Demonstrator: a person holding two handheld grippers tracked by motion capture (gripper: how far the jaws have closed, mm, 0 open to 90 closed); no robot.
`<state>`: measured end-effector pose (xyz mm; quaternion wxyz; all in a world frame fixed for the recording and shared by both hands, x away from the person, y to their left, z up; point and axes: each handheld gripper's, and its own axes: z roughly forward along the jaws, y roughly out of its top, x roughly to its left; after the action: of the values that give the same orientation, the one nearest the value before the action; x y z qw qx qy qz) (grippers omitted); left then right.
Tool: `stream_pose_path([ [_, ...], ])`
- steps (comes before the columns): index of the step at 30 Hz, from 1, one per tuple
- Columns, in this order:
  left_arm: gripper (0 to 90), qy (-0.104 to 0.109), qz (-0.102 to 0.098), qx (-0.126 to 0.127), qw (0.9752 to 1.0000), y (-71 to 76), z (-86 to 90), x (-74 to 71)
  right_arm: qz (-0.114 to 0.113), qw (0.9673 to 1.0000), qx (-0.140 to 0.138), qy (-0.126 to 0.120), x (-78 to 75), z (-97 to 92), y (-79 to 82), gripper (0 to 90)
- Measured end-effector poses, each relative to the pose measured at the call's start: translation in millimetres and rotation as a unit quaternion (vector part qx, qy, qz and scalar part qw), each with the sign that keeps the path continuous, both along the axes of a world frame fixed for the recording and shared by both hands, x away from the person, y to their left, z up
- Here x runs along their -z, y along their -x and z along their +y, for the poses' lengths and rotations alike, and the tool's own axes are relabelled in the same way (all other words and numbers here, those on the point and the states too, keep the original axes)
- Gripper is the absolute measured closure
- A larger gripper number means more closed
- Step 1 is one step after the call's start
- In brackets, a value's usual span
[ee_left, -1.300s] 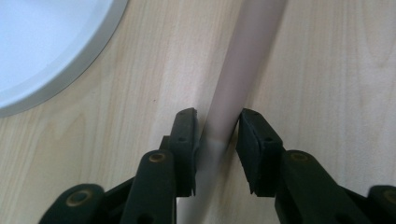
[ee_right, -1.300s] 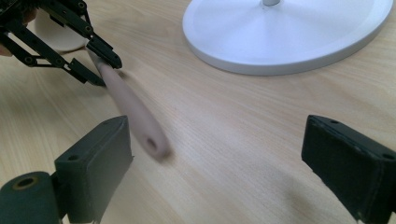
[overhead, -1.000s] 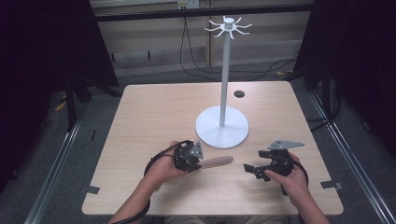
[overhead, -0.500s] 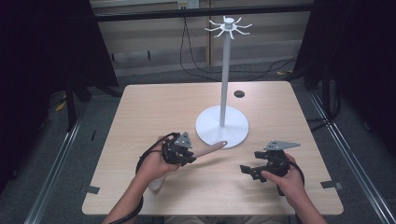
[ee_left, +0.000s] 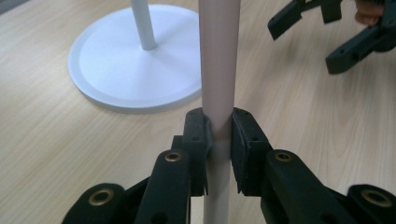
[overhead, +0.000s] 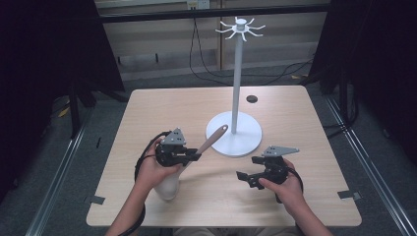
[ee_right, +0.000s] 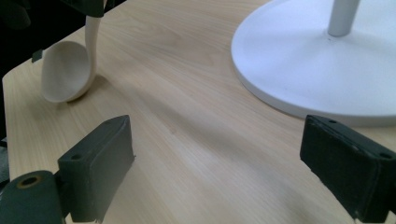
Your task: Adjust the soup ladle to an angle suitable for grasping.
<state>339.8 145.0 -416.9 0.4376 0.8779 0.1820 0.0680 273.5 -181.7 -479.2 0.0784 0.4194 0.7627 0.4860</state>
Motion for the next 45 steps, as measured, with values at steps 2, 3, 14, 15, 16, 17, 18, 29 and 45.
stream_pose_path([
  [2,77.6,0.006,-0.002,-0.001,1.0000,0.5,1.4,-1.7,-0.001,1.0000,-0.003,-0.002,-0.7,3.1,-0.8,9.8],
  [3,77.5,0.017,-0.004,-0.003,0.9998,3.1,2.5,-5.0,-0.011,0.9999,-0.010,-0.007,-1.9,10.1,-2.1,13.1],
  [14,77.5,0.079,-0.015,-0.006,0.9967,11.2,-4.3,-23.0,-0.057,0.9939,-0.058,-0.074,-10.7,65.5,-9.8,26.0],
  [15,77.6,0.088,-0.020,-0.011,0.9959,12.1,-7.7,-25.1,-0.070,0.9916,-0.063,-0.088,-14.6,76.0,-11.0,33.5],
  [16,77.6,0.093,-0.022,-0.012,0.9954,12.8,-9.7,-26.4,-0.077,0.9903,-0.069,-0.092,-16.0,81.8,-11.8,35.4],
  [17,77.5,0.100,-0.025,-0.014,0.9946,13.6,-11.7,-27.8,-0.083,0.9891,-0.076,-0.095,-16.5,88.2,-12.7,37.7],
  [18,77.6,0.106,-0.023,-0.016,0.9939,14.2,-13.1,-29.8,-0.089,0.9886,-0.083,-0.089,-16.5,94.4,-13.3,42.2],
  [29,77.4,0.172,-0.017,-0.024,0.9846,16.9,-10.6,-39.1,-0.138,0.9851,-0.079,-0.067,-27.5,91.1,-13.8,80.0],
  [45,37.3,0.175,-0.038,-0.083,0.9803,17.4,8.0,-13.4,-0.134,0.9884,-0.056,-0.043,-41.5,54.8,-18.6,80.8],
])
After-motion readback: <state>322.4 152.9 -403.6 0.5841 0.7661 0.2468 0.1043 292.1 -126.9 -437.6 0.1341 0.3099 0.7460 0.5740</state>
